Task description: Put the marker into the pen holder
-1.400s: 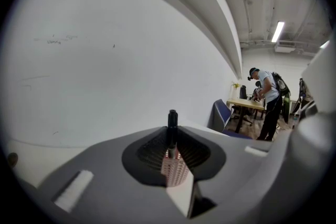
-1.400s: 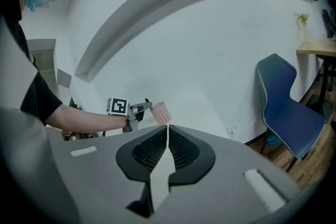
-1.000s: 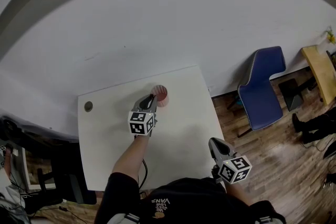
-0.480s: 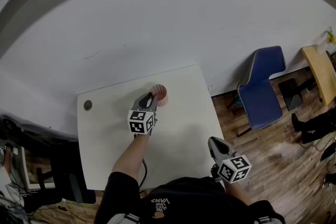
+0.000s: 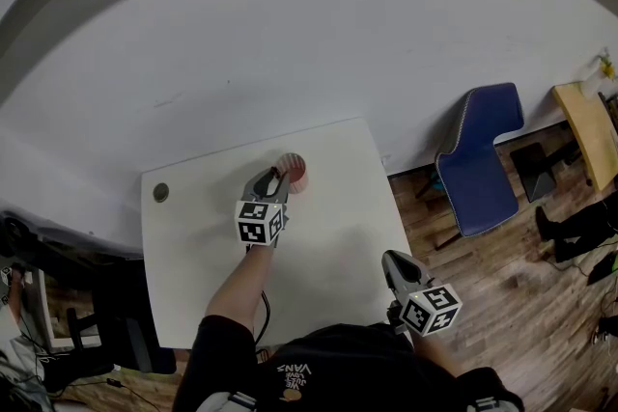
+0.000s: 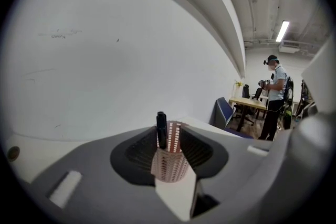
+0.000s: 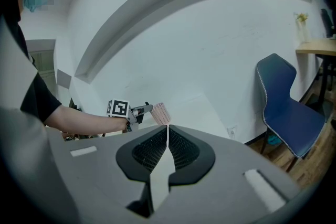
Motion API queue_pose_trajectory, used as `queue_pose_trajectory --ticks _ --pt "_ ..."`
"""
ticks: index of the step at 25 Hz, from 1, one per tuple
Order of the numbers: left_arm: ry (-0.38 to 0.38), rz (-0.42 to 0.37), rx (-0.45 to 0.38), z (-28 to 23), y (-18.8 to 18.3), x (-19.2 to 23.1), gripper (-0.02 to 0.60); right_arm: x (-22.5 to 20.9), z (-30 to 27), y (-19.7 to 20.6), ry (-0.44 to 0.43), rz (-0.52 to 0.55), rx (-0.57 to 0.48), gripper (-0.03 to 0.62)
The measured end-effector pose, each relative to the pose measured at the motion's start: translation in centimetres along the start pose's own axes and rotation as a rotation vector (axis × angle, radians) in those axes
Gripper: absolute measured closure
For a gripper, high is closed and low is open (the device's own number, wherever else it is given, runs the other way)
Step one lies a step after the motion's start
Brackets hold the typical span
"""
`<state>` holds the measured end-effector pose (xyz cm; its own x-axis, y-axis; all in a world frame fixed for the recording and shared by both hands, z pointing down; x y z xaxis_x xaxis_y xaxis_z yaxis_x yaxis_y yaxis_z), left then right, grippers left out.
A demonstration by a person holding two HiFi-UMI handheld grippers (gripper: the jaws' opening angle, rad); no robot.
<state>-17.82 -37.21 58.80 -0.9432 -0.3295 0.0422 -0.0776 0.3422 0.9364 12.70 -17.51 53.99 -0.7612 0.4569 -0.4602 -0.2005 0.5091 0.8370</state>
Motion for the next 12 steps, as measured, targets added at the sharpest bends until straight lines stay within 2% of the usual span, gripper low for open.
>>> queue_pose_trajectory --ticks 5,12 --pt "-0.005 0.003 0.014 0.07 0.15 0.04 0.416 0.03 0.13 0.02 -0.001 0.0 -0.004 0.592" --pt "-0.001 0.017 0.018 0.38 0.18 0.02 0.413 0.27 0.25 -0.02 -0.005 0.002 -0.007 0.592"
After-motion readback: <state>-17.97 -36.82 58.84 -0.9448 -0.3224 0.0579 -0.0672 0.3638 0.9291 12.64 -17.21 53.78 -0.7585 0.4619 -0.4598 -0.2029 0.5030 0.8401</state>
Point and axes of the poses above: the fingertips, and each gripper's own axes: z backward along the fingers, x to its left, y out of its underside, the point moved 6 cm from there along z, backward along the fingers, and after that the axes turned 5 degrees about -y, right-handed, at the moved point
